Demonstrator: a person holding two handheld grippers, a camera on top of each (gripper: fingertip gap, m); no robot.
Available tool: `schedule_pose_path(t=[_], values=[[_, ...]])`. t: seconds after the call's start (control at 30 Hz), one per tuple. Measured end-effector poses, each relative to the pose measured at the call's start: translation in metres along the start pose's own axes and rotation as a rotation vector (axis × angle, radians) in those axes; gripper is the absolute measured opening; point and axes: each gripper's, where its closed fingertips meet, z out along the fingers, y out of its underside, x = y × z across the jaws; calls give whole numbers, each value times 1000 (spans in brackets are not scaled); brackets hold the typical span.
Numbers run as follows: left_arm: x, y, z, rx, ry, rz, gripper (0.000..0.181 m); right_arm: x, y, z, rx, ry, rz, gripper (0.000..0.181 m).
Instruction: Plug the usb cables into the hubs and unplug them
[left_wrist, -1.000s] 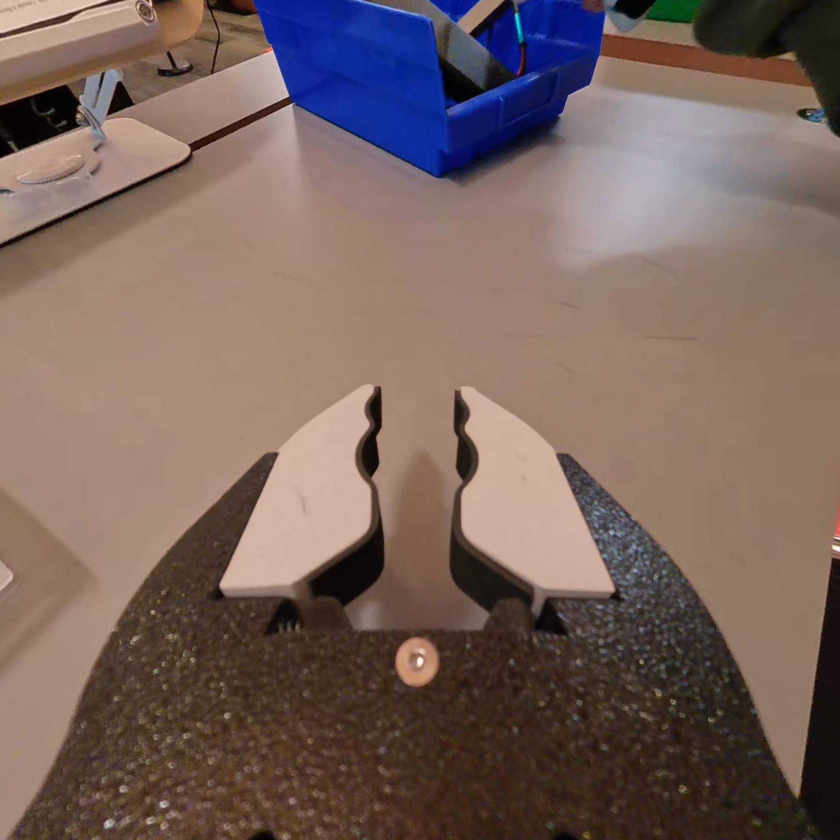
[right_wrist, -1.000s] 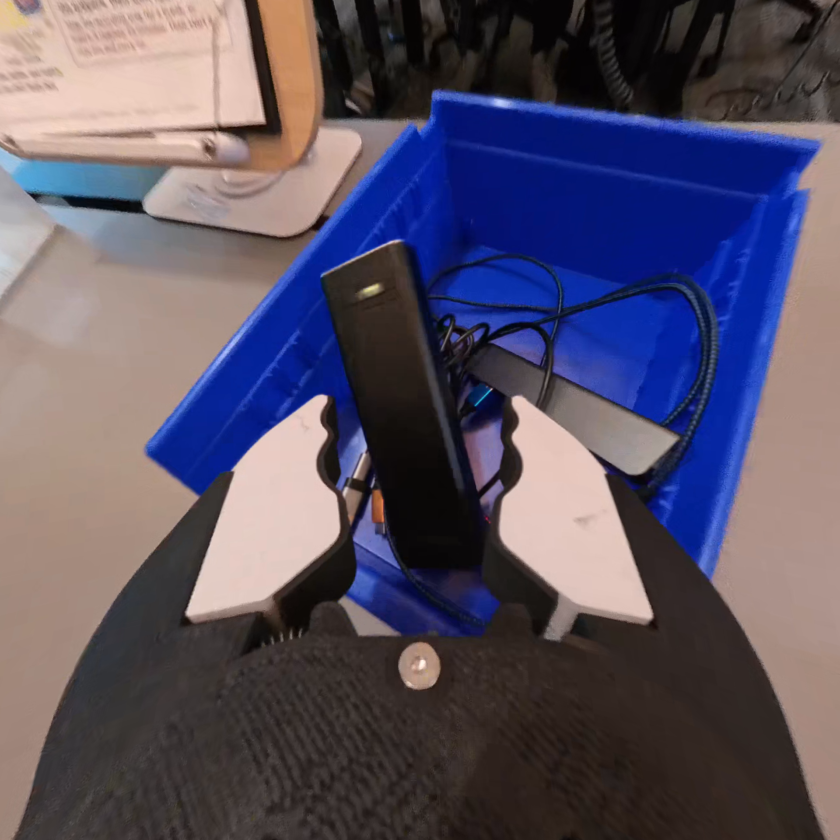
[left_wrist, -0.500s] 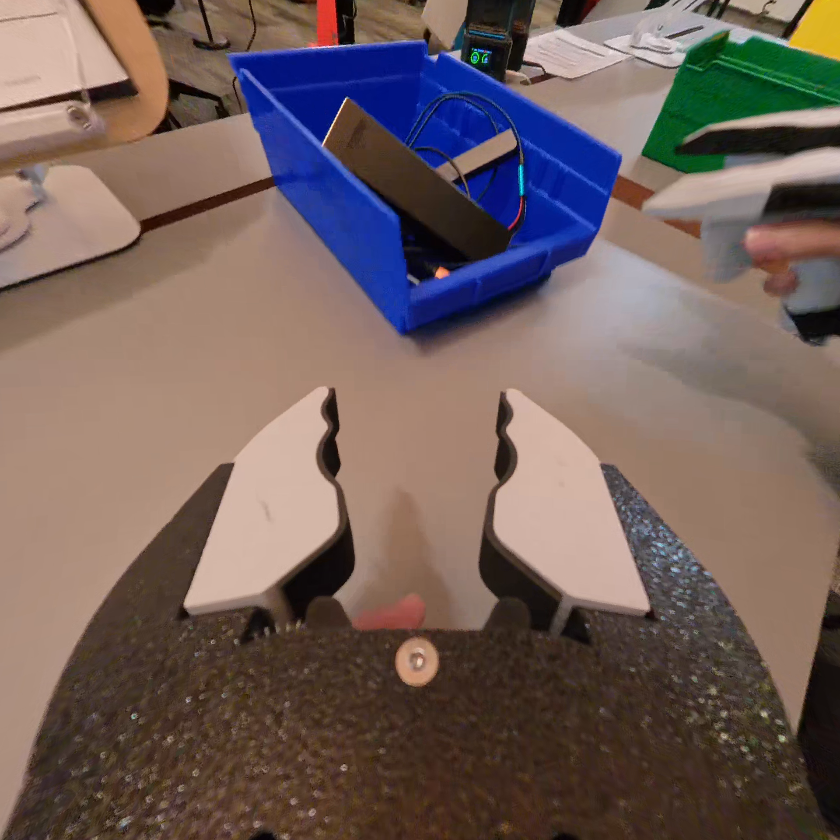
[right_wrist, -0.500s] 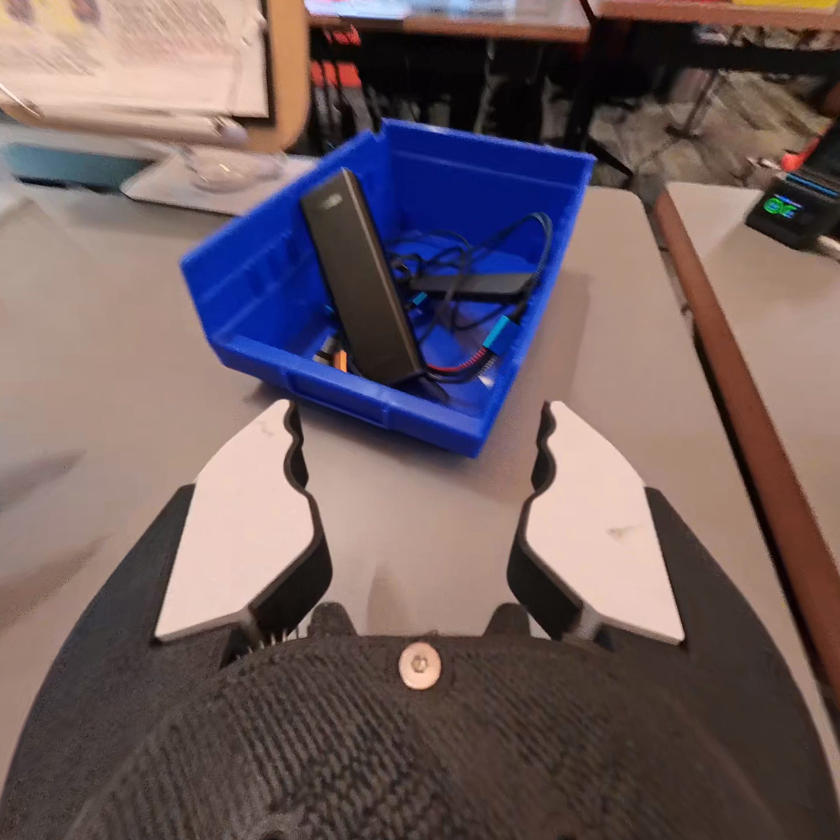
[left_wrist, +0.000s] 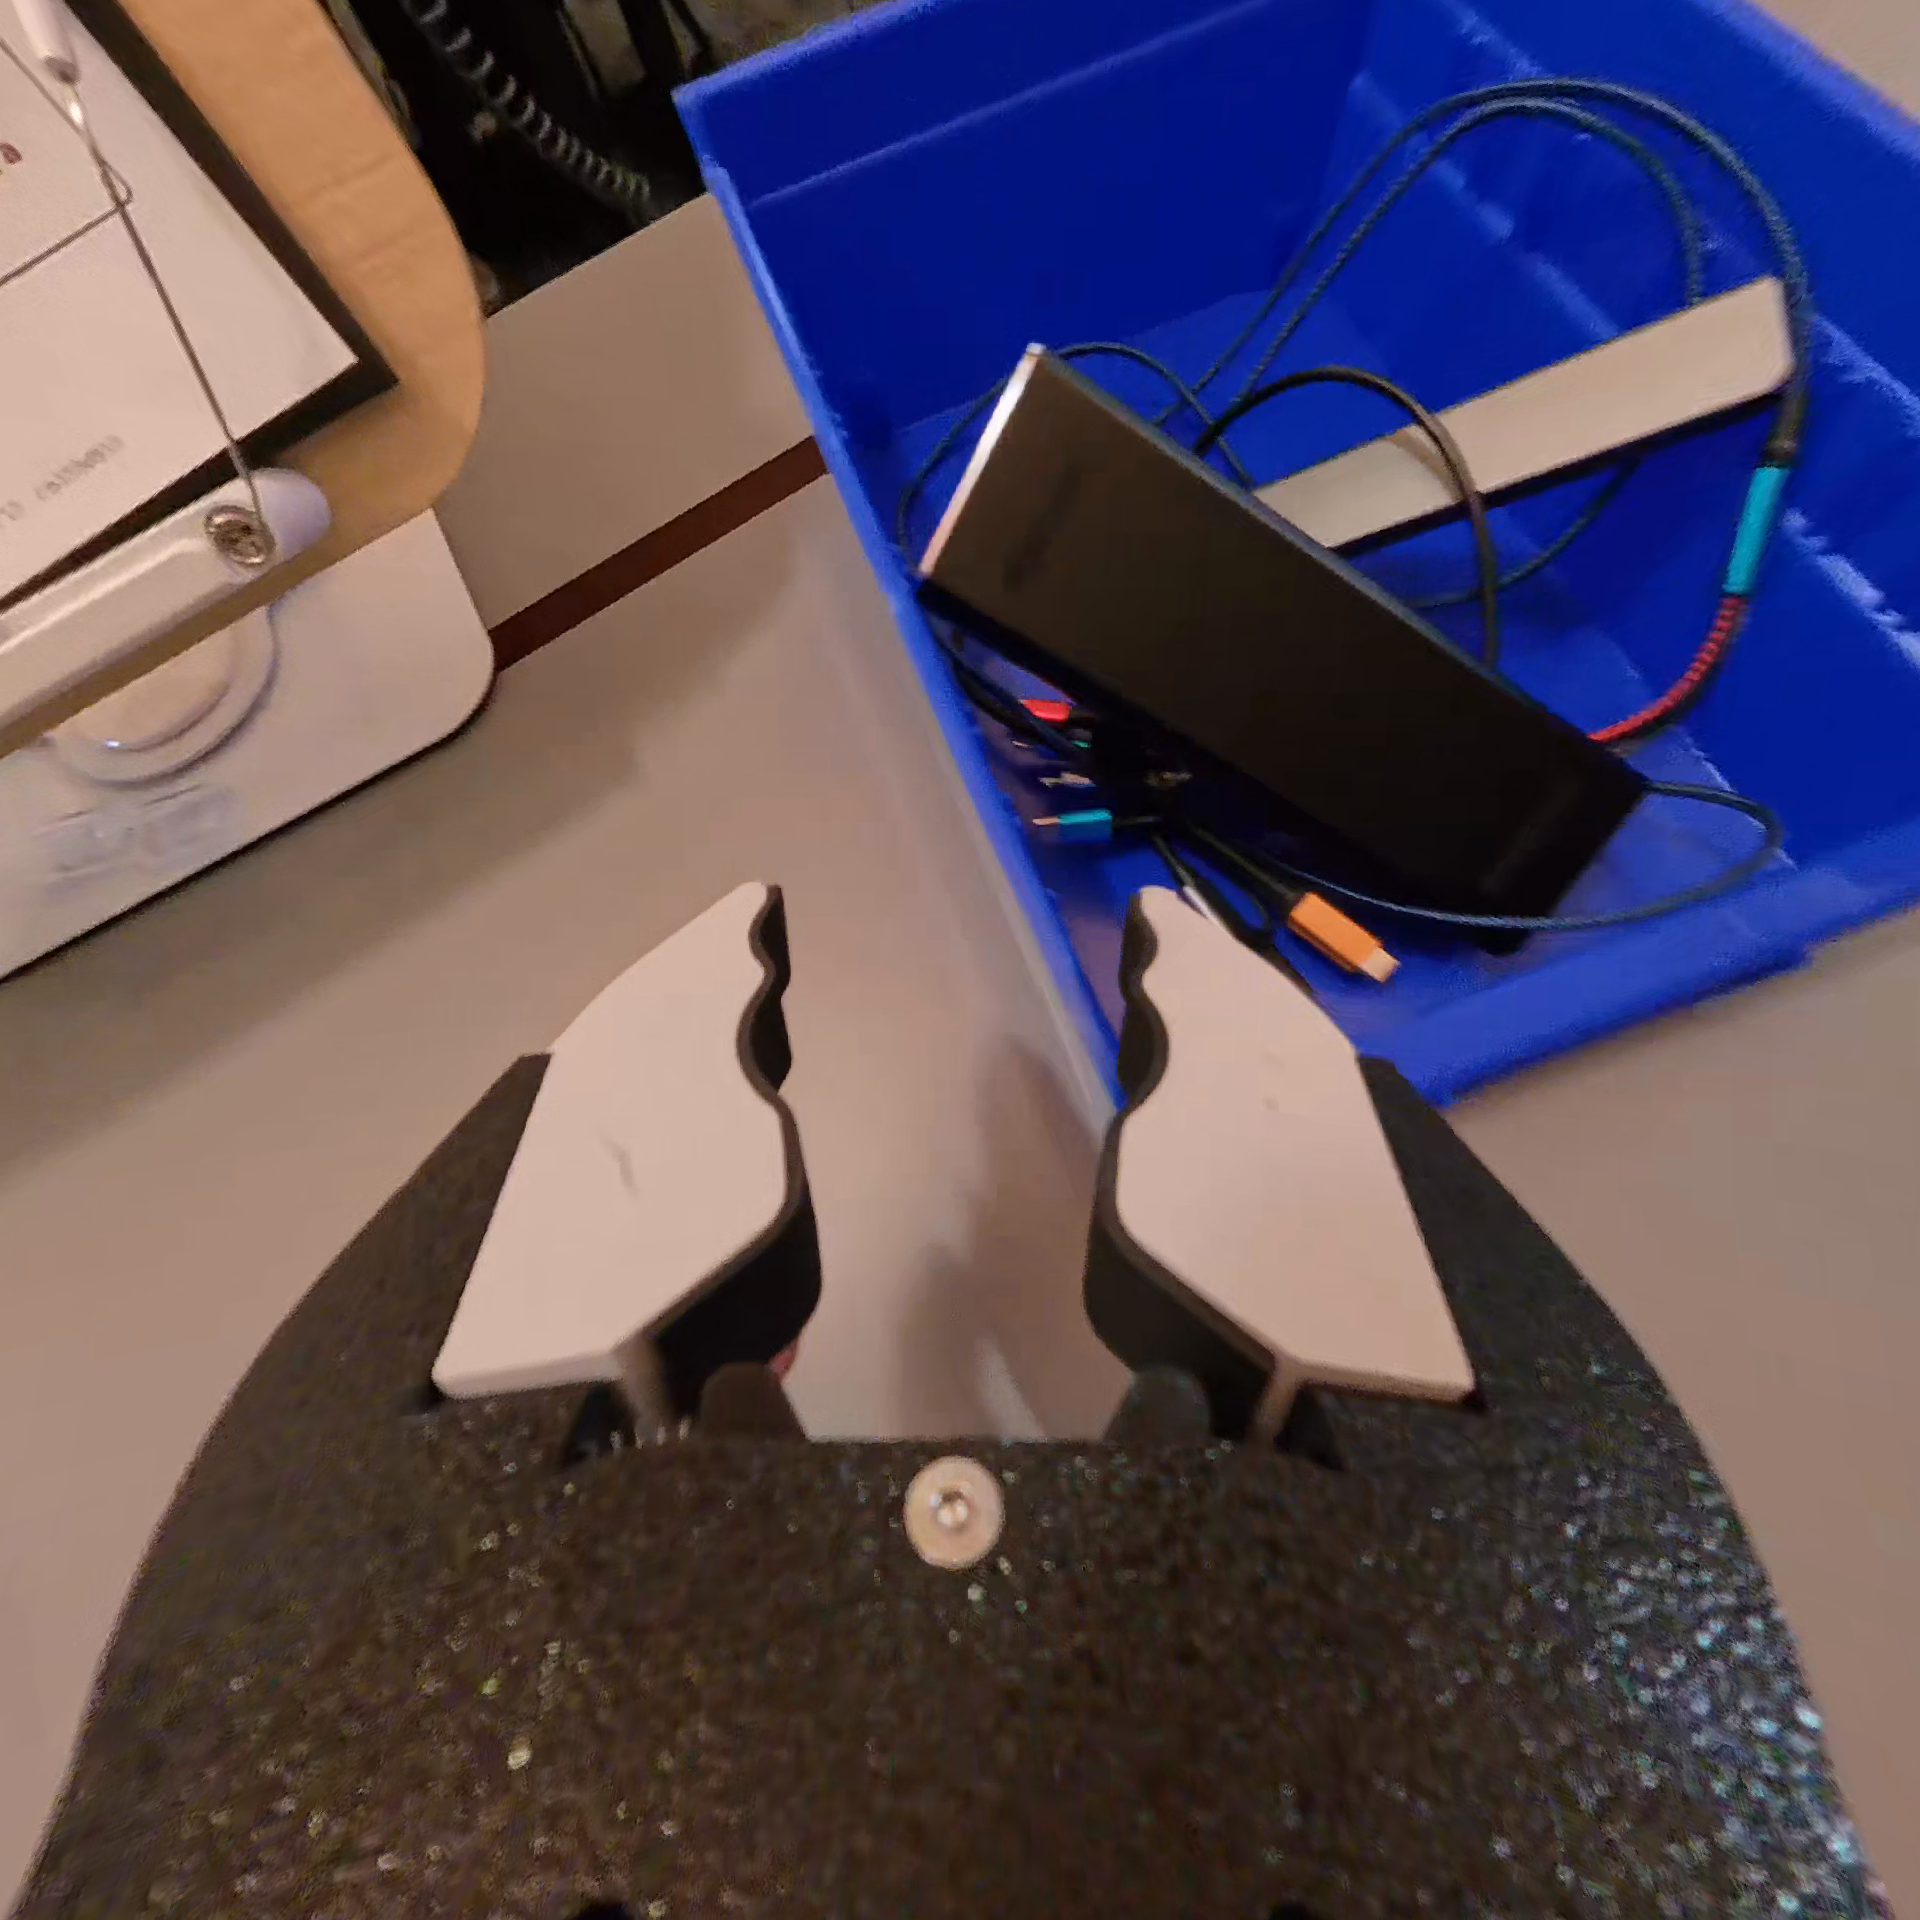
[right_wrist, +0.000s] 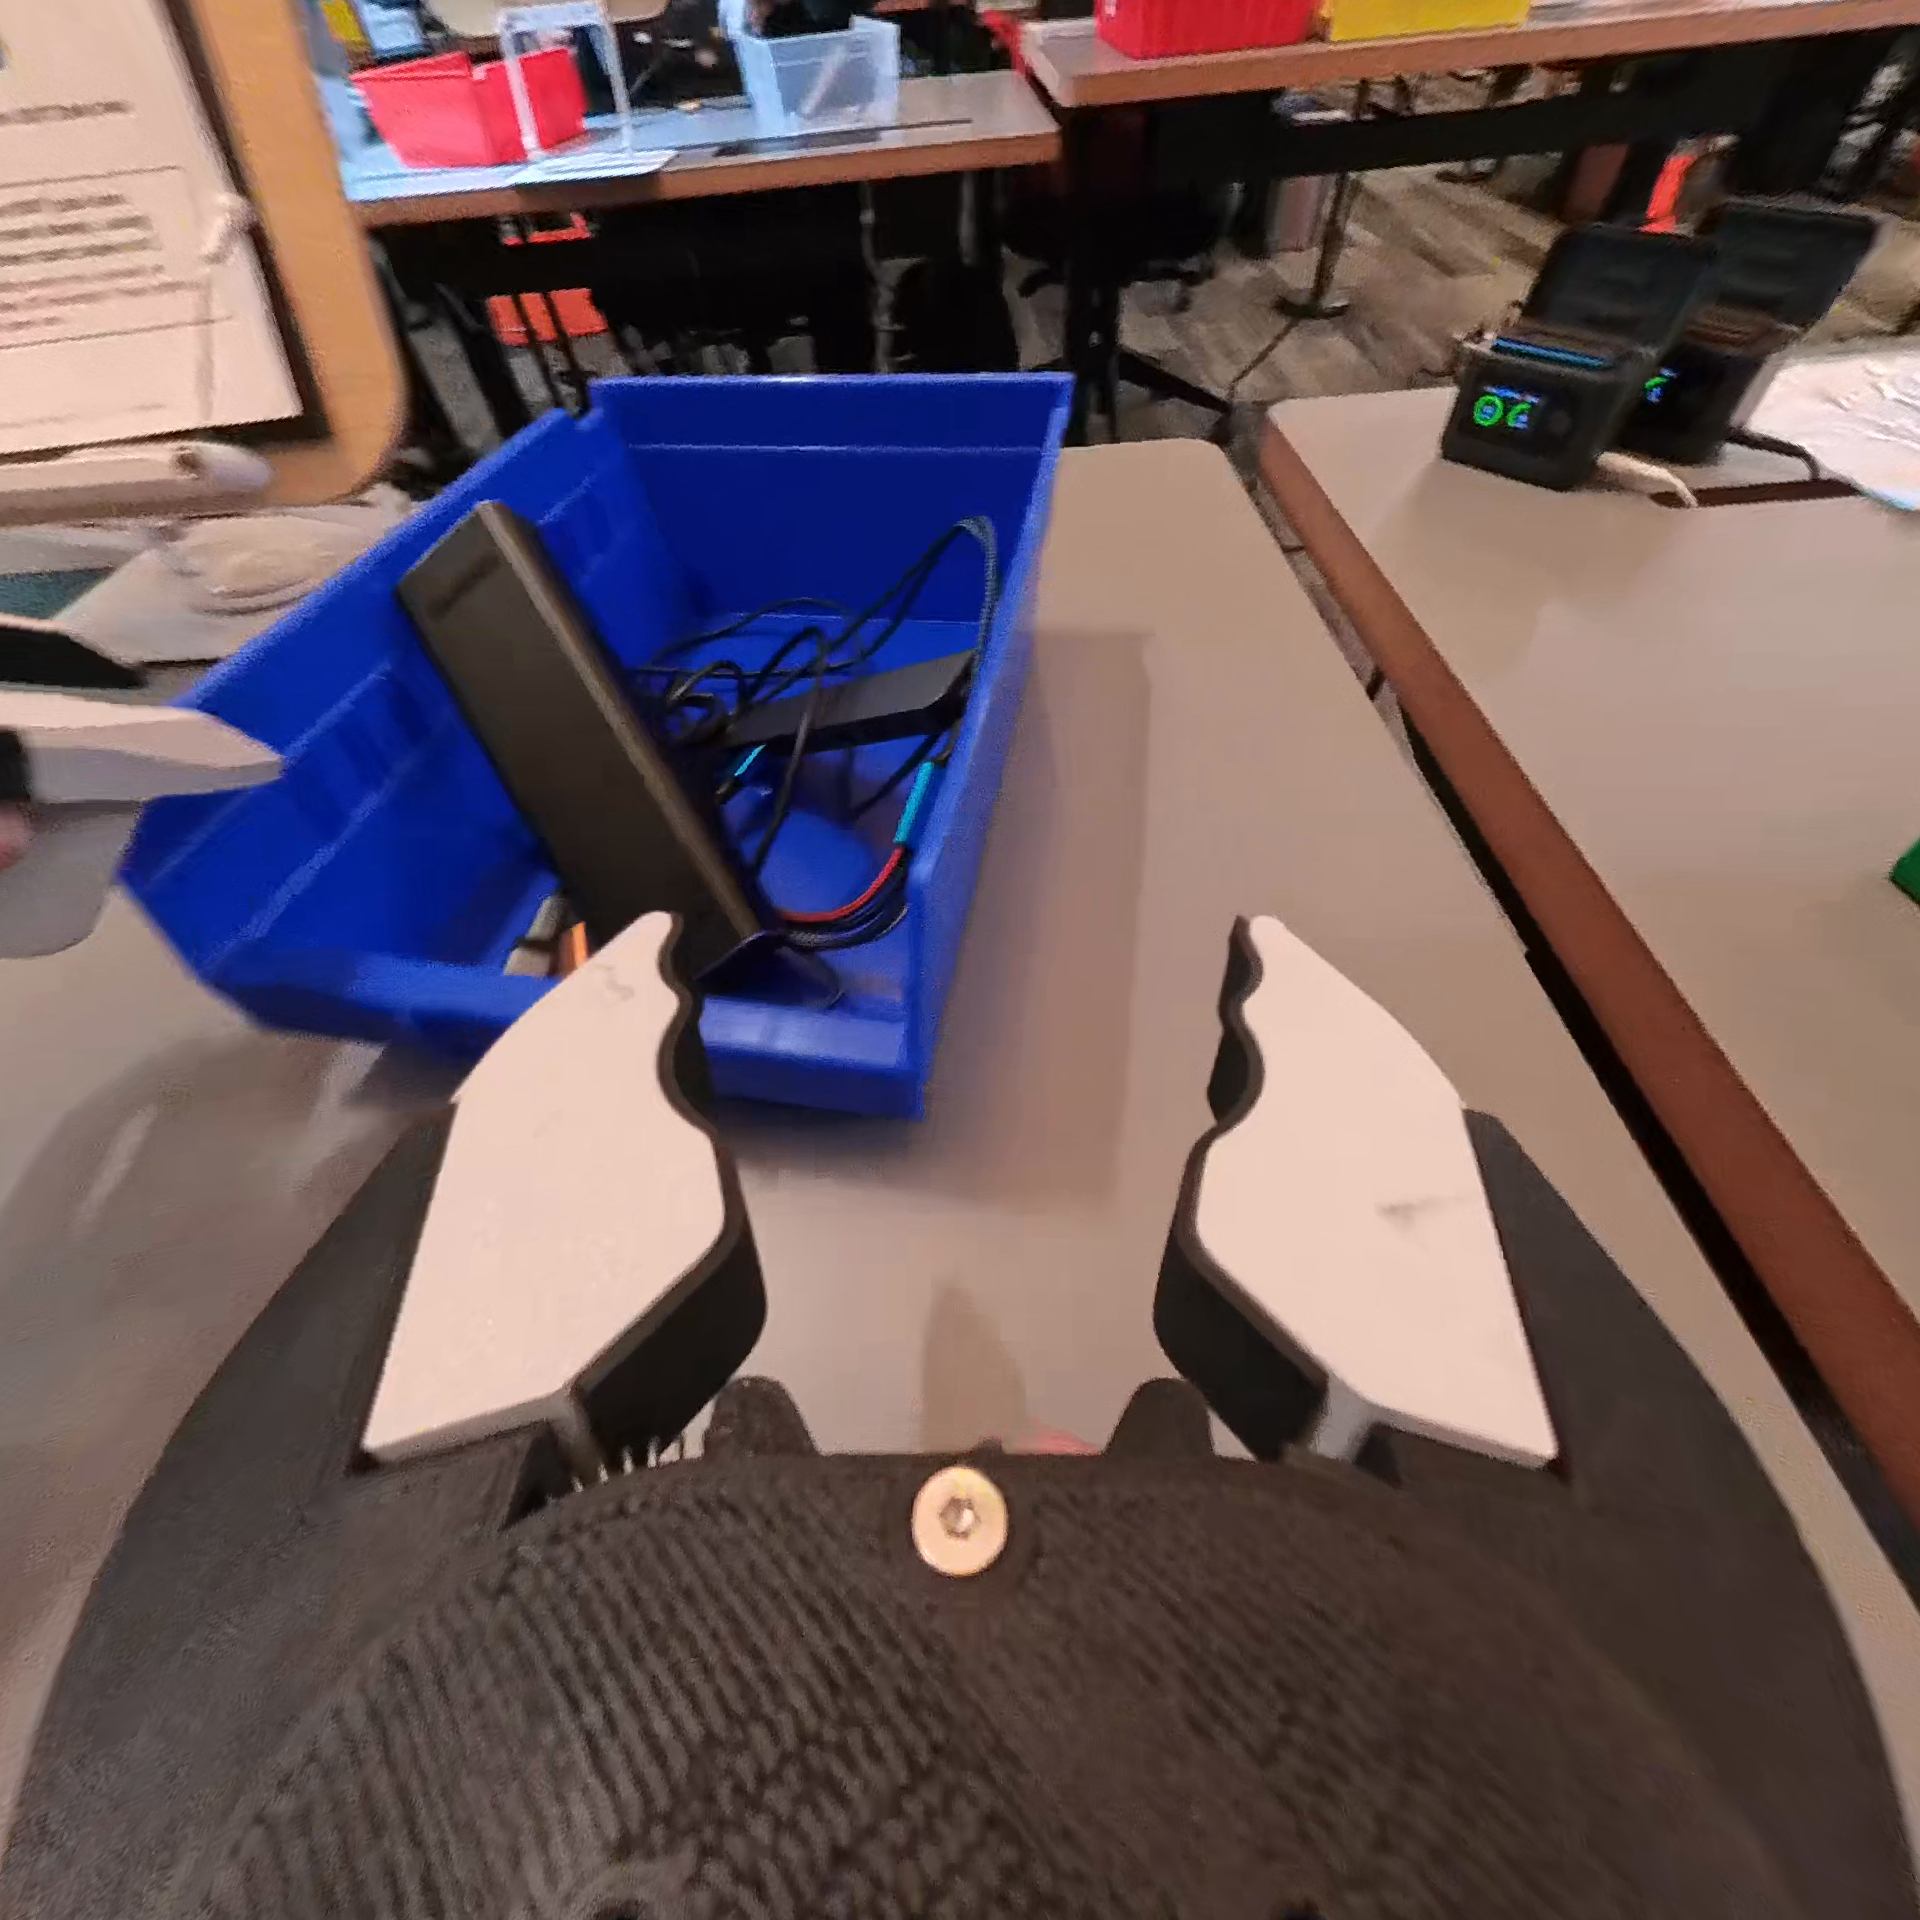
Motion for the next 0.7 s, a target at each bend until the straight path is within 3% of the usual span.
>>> schedule_pose_path(t=[0.1, 0.17, 0.27, 0.37, 0.53, 0.7], values=[[-3, 1, 15, -76, 27, -55, 62, -6, 1, 38, -72, -38, 20, 90], [7, 5, 23, -131, 88, -106, 50, -2, 11, 62, -170, -14, -19, 80], [18, 5, 29, -116, 147, -130, 16, -10, 18, 79, -235, -96, -12, 23], [15, 0, 35, -42, 94, -145, 10, -8, 14, 85, -216, -57, -14, 16], [11, 0, 27, 33, 34, -118, 6, -13, 6, 71, -155, -13, -83, 10], [2, -10, -32, 181, -30, -82, 5, -38, -26, 23, -7, 36, -117, 8]])
